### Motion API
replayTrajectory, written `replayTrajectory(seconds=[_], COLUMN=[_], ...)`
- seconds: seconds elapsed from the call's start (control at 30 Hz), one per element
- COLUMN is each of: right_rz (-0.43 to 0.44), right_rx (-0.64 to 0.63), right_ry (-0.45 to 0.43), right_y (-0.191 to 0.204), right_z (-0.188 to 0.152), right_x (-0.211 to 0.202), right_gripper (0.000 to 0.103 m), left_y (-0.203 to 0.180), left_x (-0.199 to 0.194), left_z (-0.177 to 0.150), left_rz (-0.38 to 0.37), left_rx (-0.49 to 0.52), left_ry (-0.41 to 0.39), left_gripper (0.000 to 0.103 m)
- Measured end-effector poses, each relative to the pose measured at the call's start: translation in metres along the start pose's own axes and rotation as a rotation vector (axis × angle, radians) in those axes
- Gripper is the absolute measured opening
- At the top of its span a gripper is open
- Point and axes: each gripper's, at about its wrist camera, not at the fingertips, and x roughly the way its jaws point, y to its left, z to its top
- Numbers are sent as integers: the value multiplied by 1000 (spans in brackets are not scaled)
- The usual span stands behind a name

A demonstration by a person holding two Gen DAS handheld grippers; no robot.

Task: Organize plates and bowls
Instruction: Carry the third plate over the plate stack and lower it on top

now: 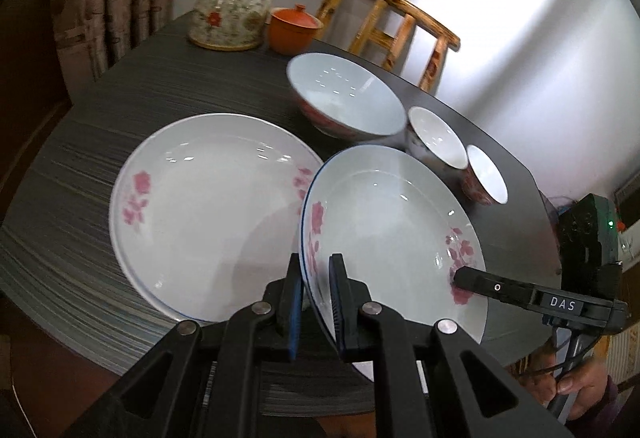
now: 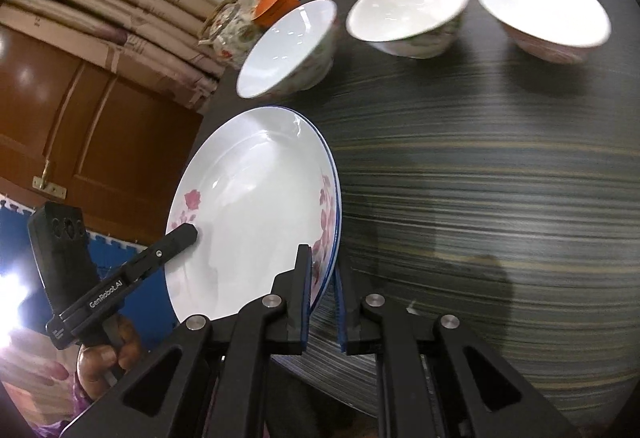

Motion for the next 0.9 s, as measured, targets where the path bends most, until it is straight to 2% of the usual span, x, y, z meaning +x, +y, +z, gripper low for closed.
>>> replayTrajectory(seconds=[0.4,0.9], right_rz=[1,-4], right_rx=[-44,-35], right_ry=[45,81], right_y=[31,39], right_z=[20,21], right_x=[28,36], right_gripper=[12,13], left_y=[42,53], left_x=[-1,5], left_z=[1,4], left_rz=[34,70], left_rx=[-73,-77], left_ry=[-15,-11], left_gripper=[12,13])
